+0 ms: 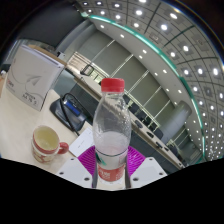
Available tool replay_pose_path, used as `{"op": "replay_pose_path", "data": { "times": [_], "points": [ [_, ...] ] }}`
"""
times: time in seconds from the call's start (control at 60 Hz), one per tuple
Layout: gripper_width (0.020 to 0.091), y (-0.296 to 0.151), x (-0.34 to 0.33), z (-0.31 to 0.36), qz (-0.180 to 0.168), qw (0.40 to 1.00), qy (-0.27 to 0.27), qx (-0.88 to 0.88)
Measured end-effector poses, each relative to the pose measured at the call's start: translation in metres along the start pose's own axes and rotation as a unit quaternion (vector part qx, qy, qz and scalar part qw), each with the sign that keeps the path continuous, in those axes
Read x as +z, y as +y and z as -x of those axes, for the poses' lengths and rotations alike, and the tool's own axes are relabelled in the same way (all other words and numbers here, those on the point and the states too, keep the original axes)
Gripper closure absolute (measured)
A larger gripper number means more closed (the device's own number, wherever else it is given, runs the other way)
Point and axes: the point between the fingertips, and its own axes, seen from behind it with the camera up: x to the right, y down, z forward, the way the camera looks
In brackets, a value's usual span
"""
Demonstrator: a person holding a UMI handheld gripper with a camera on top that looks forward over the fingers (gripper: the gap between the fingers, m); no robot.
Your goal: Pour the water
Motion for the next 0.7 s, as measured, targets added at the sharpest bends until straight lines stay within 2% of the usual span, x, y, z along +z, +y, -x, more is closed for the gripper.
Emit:
{"op": "replay_pose_path", "data": {
  "times": [0.117, 0.25, 0.4, 0.483, 0.517, 0.667, 0.7],
  "points": [
    [0.0727, 0.024, 0.006, 0.011, 0.022, 0.985, -0.043, 0.164],
    [0.0728, 0.051, 0.016, 0.021, 0.031, 0.955, -0.077, 0.284],
    [0.0728, 0.072, 0.033, 0.033, 0.022, 0.944, -0.089, 0.317],
    [0.0722, 0.093, 0.039, 0.046, 0.045, 0.937, -0.089, 0.335],
    [0.0725, 0.088, 0.038, 0.041, 0.024, 0.935, -0.082, 0.344],
    [0.0573, 0.09, 0.032, 0.043, 0.024, 0.938, -0.086, 0.335],
    [0.0506, 0.093, 0.03, 0.044, 0.034, 0.939, -0.087, 0.331]
  ]
}}
